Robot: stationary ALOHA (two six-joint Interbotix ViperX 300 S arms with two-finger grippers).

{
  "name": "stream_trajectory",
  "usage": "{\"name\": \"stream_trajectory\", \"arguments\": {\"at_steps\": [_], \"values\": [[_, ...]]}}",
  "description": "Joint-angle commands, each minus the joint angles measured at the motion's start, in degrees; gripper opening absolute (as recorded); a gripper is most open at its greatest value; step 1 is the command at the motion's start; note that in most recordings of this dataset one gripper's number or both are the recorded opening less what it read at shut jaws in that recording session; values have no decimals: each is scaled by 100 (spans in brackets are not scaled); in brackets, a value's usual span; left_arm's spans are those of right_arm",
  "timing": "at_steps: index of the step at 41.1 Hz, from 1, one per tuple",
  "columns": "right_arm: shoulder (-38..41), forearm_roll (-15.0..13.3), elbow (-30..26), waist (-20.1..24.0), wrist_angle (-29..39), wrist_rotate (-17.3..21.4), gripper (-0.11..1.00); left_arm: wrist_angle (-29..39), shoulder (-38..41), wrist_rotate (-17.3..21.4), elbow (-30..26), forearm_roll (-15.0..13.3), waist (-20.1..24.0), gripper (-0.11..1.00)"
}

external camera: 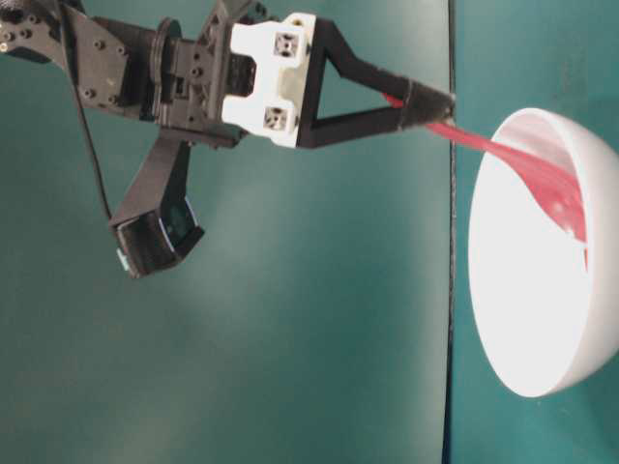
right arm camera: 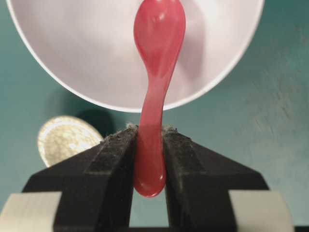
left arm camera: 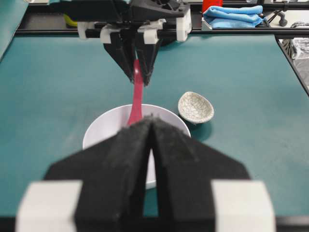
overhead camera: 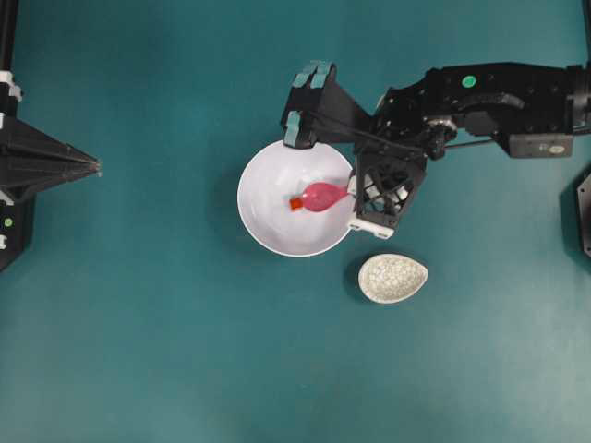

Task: Grip the spoon and scoop the red block from the bowl with right arm.

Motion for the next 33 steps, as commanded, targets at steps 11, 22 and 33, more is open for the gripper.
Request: {"name": "stream_trajectory", "arguments": {"at_steps": [11,22,33], "values": [[79,35,-246,132,-193,0,22,-26,18,9,-167,18,0,0],[158,26,-246,132,-589,18,22,-26,26,9,-167,9,0,0],[158,79,-246,132,-940,167,22,-26,35,9,-158,18,9,0]]}}
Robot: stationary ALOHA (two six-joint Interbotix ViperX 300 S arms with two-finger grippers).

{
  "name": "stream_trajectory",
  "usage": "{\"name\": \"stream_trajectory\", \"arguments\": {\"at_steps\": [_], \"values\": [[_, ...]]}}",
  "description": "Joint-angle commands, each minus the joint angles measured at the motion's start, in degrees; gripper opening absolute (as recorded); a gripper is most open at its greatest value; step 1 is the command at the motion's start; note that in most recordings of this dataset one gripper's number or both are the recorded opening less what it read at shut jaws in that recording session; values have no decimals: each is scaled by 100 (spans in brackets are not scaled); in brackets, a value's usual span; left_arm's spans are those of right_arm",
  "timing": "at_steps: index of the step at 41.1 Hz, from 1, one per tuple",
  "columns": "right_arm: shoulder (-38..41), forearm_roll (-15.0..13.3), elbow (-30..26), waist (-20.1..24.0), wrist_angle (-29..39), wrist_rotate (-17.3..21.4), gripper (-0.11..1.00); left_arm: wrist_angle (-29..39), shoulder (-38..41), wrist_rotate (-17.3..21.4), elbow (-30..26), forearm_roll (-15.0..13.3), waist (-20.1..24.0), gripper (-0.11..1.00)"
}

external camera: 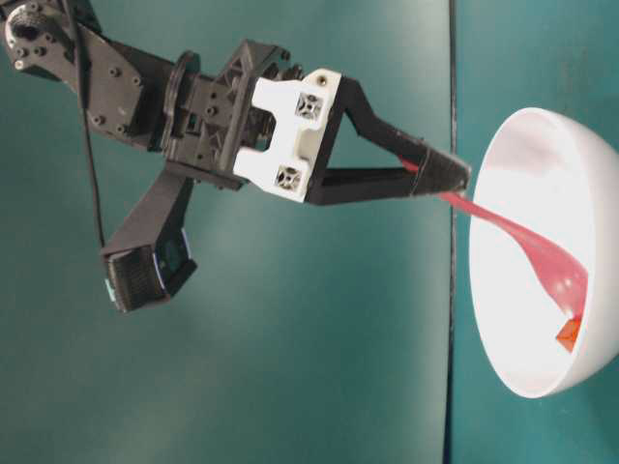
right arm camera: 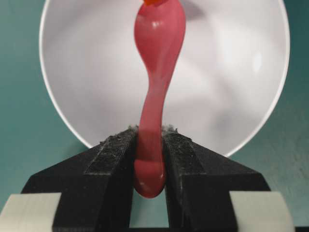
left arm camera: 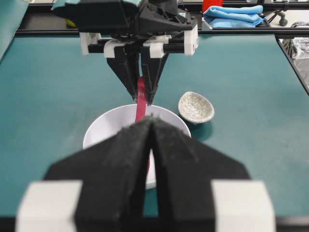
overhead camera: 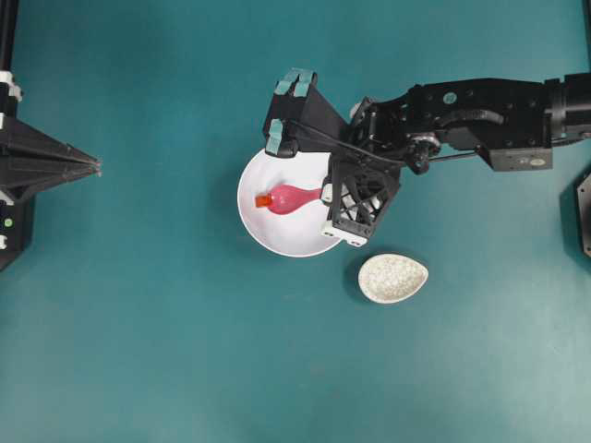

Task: Grip the spoon and scoop the red block from the bowl with right arm.

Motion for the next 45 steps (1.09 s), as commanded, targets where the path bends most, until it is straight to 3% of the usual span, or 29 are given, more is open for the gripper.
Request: {"name": "stream_trajectory", "arguments": {"at_steps": [1,26,42,45], "values": [[-88,62,-176,0,-97,88,22,-26,35,9,-158,9,0,0],[-378,246,211,0,-712,185,21,-26,44,9,-167,9,0,0],[-993,826,958,0,-1521,193,19,-26,53,9,-158,9,0,0],[-1055,879,1046,0,-1626,202,9,-26,62,9,-158,9,0,0]]}}
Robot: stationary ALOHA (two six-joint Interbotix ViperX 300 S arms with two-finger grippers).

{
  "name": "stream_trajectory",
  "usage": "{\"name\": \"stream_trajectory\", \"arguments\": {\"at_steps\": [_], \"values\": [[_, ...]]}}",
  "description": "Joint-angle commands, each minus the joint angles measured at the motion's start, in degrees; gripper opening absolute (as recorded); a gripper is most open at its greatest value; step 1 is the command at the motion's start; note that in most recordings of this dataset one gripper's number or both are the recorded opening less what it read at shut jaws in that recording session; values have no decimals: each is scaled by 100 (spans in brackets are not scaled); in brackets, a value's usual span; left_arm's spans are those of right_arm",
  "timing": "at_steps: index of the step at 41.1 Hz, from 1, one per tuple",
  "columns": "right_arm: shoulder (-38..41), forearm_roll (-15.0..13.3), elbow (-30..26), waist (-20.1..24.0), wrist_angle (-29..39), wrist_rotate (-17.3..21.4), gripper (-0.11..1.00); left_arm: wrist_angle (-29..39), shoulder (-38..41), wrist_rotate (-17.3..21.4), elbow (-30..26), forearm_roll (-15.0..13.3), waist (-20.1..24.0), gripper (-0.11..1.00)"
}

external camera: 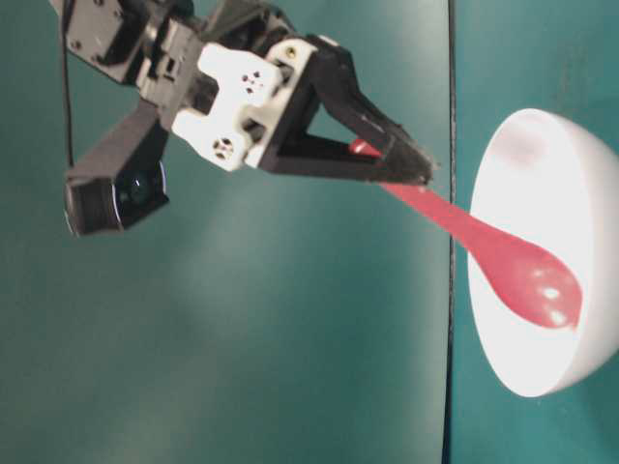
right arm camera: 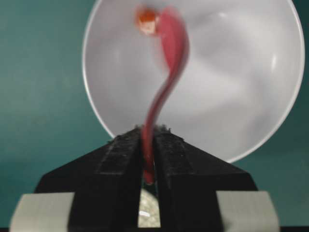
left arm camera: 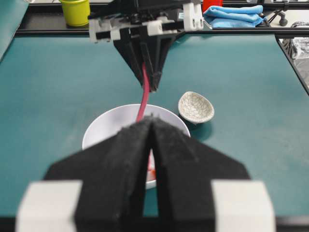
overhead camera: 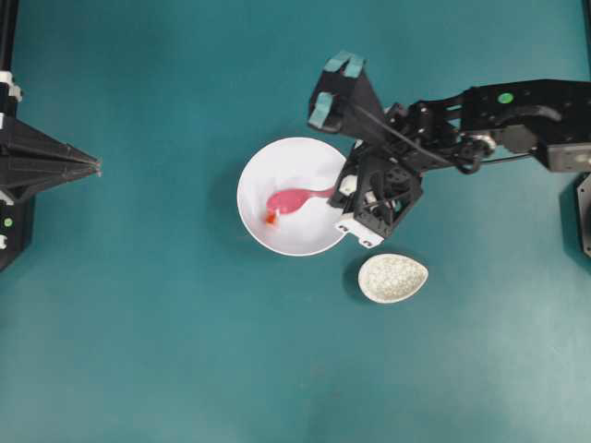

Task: Grip the spoon and scoop the red block from the bowl with right arm.
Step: 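Lift the empty spoon out and return it to the spoon rest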

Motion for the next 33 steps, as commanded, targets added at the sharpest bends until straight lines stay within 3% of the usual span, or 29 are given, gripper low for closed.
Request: {"name": "stream_trajectory", "arguments": {"at_steps": [1,17,26,33], "values": [[-237,88,18,9,-149,-9,9,-26,53,0,-158,18,0,0],[-527,97,-53,9,167,70,9,-26,53,-79,-158,18,0,0],[-1406,97,158,35,888,686,9,-26,53,-88,-158,18,9,0],[-2206,97,870,281,932,1345,9,-26,53,-88,-158,18,0,0]]}}
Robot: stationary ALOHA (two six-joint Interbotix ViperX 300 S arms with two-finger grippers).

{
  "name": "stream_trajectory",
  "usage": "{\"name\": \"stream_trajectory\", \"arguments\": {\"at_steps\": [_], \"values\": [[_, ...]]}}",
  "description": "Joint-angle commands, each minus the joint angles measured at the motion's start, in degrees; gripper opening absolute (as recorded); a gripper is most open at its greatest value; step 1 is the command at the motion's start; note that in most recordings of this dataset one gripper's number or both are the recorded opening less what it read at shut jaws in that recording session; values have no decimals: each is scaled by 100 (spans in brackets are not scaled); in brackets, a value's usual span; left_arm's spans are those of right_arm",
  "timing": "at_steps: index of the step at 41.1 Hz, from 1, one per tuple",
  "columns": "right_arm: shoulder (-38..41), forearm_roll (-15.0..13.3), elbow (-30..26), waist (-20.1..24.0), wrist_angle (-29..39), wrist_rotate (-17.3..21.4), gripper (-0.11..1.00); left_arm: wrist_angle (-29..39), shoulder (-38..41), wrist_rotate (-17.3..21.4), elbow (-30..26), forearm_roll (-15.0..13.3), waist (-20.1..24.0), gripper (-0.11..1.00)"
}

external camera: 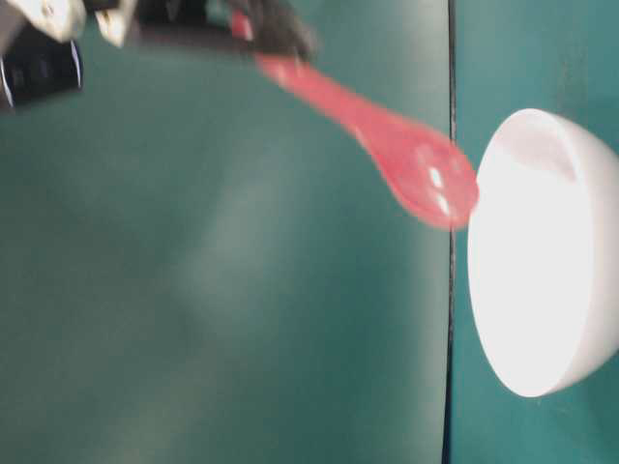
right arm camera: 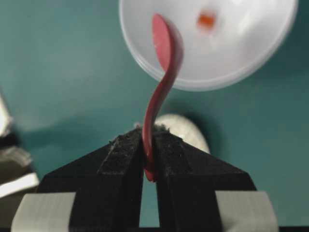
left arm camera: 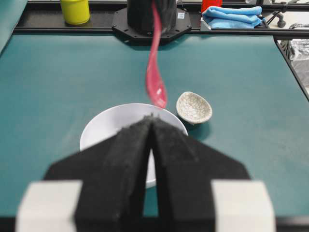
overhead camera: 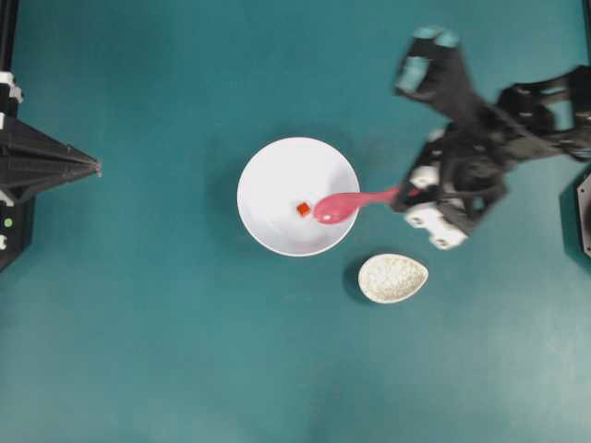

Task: Grip the spoon and scoop the red block from the bowl with right arm.

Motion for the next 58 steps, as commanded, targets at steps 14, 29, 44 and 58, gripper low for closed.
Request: {"name": "stream_trajectory", "arguments": {"at_steps": [14,29,44,58], "values": [[-817,9,1415,940,-914,1160,9,-26,53,9,-158,18,9,0],[-360,-26,1811,1151,-1345,1222,9,-35,53,-18,-158,18,9,0],[-299,-149,1854,1151,-1283,1195,24,-26,53,-18,-167,18,0,0],[-308,-694,1881,1160,-1011,1178,48,-26,53,-26,-158,18,0,0]]}}
